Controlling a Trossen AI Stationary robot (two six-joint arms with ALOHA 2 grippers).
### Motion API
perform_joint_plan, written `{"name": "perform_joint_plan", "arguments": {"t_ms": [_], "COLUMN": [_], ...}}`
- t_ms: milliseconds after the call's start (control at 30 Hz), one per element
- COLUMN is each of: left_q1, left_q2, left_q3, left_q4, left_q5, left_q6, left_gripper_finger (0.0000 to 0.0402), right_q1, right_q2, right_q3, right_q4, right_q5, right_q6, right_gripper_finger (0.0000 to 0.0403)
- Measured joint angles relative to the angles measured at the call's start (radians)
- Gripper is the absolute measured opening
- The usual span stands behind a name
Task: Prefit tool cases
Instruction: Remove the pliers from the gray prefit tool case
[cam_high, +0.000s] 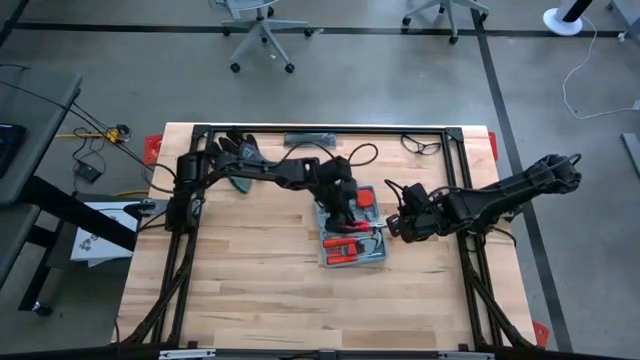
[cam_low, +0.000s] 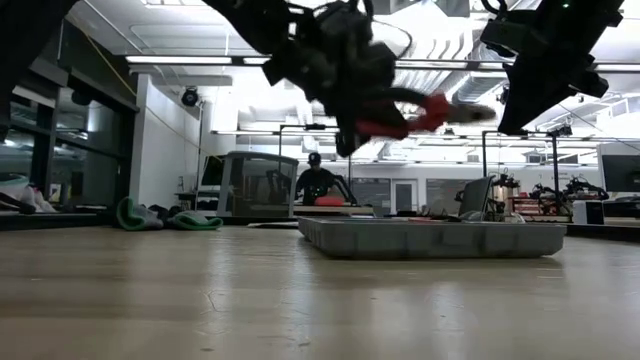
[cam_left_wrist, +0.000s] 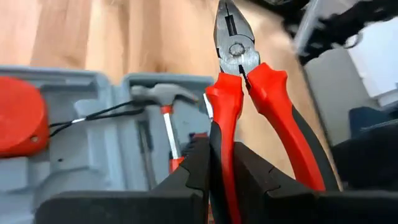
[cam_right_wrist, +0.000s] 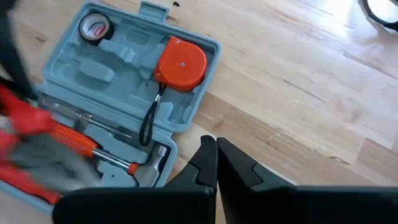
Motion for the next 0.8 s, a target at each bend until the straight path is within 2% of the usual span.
{"name": "perform_joint_plan", "arguments": {"t_ms": [167,433,567,800], "left_q1": [0.034,0.172,0.274,0.412], "left_q2": [-0.058,-0.1,-0.103,-0.101], "left_q3": [0.0,0.002,-0.045,-0.227], "left_q4": [-0.103,-0.351,-0.357,-0.332], "left_q5": [-0.082,-0.387,-0.436,-0.465], "left_q6": [0.076,0.223,0.231,0.133], "left_gripper_finger": [0.0032,0.0032,0.0032,0.0032], "right_q1": [0.0,0.0,0.0,0.0], "right_q2": [0.0,0.0,0.0,0.0], "right_q3": [0.0,0.0,0.0,0.0], "right_q4": [-0.001,-0.003,-0.005,-0.016], "right_q5": [0.0,0.001,0.001,0.0], "right_q6": [0.002,0.003,0.003,0.022], "right_gripper_finger": [0.0,0.0,0.0,0.0]}}
